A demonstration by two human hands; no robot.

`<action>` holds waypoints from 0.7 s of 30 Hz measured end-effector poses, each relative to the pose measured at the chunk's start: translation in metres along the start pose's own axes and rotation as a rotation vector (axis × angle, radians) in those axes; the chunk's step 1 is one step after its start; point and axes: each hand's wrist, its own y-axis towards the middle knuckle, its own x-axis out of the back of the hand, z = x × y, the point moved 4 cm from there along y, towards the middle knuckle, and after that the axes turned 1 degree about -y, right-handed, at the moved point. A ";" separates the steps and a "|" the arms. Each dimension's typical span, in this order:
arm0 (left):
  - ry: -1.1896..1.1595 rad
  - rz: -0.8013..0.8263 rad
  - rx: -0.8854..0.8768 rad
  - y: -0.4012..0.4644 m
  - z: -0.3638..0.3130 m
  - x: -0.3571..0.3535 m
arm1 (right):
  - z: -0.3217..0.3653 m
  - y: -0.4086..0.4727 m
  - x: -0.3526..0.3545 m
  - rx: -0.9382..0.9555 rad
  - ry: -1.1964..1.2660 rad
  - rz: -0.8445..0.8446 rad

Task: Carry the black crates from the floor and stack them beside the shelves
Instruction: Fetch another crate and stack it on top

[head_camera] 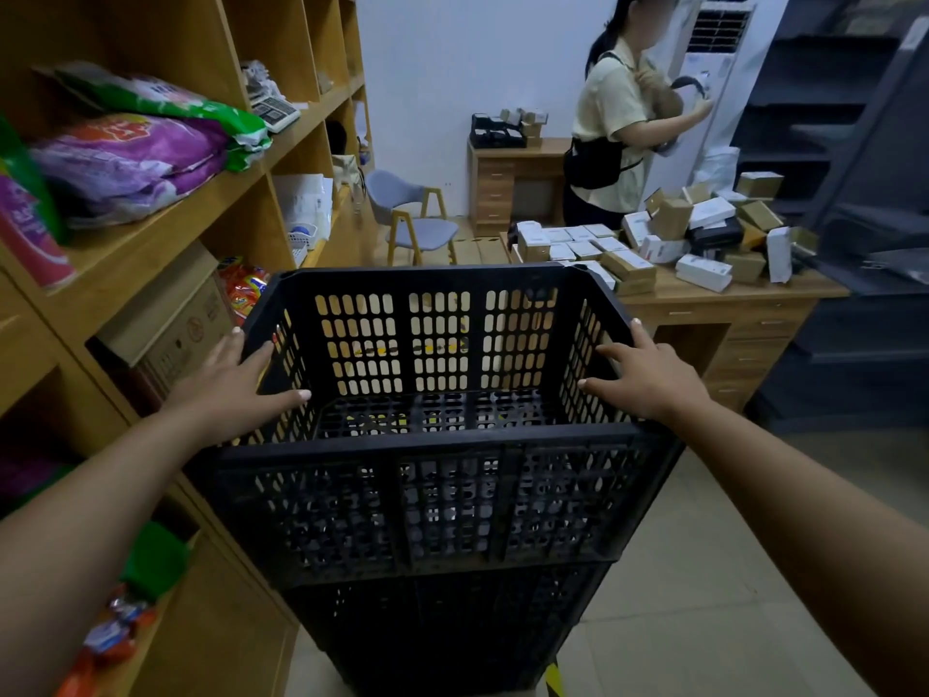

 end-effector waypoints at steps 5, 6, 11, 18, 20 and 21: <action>0.025 -0.005 -0.001 0.003 0.003 -0.001 | 0.004 -0.003 0.001 0.004 -0.013 0.008; 0.022 -0.006 -0.004 0.003 0.003 -0.001 | 0.003 -0.003 0.000 0.002 -0.009 0.007; 0.012 0.006 -0.023 0.004 0.003 0.001 | 0.001 -0.001 -0.003 -0.006 0.062 0.002; 0.007 0.016 -0.041 0.009 0.006 0.000 | 0.002 0.001 -0.001 -0.014 0.057 0.006; 0.014 0.010 -0.035 0.005 0.007 0.000 | 0.003 -0.003 -0.001 -0.004 0.052 0.002; 0.016 0.005 -0.030 0.003 0.007 0.001 | 0.003 -0.007 -0.002 0.003 0.050 -0.001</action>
